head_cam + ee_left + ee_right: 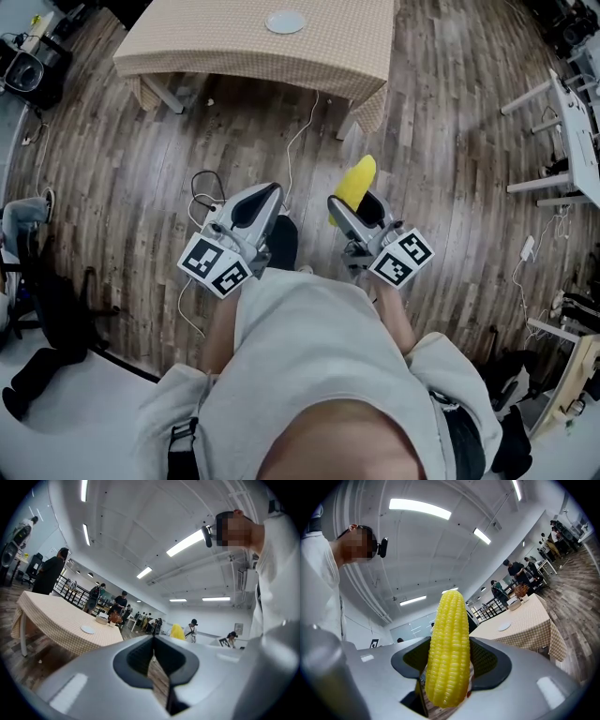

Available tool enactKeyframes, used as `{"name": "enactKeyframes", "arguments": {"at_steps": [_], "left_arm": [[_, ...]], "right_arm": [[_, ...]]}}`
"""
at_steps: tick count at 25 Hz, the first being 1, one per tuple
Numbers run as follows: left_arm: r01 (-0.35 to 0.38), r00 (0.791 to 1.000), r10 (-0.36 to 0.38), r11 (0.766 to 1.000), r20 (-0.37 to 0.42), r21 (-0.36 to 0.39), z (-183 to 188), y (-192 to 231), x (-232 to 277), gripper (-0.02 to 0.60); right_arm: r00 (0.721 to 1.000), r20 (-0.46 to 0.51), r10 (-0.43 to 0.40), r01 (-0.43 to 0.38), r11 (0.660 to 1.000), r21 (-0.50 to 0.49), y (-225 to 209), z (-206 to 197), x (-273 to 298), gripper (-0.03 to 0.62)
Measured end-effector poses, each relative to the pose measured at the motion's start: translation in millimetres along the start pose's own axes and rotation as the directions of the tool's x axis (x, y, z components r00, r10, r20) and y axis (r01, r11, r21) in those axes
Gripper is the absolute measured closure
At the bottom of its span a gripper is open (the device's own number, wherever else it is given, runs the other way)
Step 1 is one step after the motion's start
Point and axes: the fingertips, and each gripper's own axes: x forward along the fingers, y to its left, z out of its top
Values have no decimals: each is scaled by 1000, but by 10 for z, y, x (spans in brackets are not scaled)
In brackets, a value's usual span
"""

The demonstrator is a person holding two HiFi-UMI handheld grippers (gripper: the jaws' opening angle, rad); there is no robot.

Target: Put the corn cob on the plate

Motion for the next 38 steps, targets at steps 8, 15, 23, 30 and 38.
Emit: {"name": "enactKeyframes", "arguments": {"at_steps": [8,15,23,30,38], "left_arm": [[6,1000,-6,1000,-3,-20,249,705,463,574],[8,1000,-8,999,14,-34,599,1384,775,574],[27,999,-26,1000,31,-16,913,1991,1109,574],[25,1000,-25,999,11,-45,876,2262,1276,574],[-24,1000,24,999,4,-42,915,2602,1641,574]], "right_arm": [[1000,-14,-16,15,1000,-2,-421,243,700,335],[1000,-19,-15,14,1000,-21,-690,507,1465,335],[1000,-5,-28,28,999,-27,-991,733,2093,335],[999,-10,-49,49,999,-8,-1218,731,2311,335],[1000,-19,-11,11,1000,7,-1656,850,2687,335]]}}
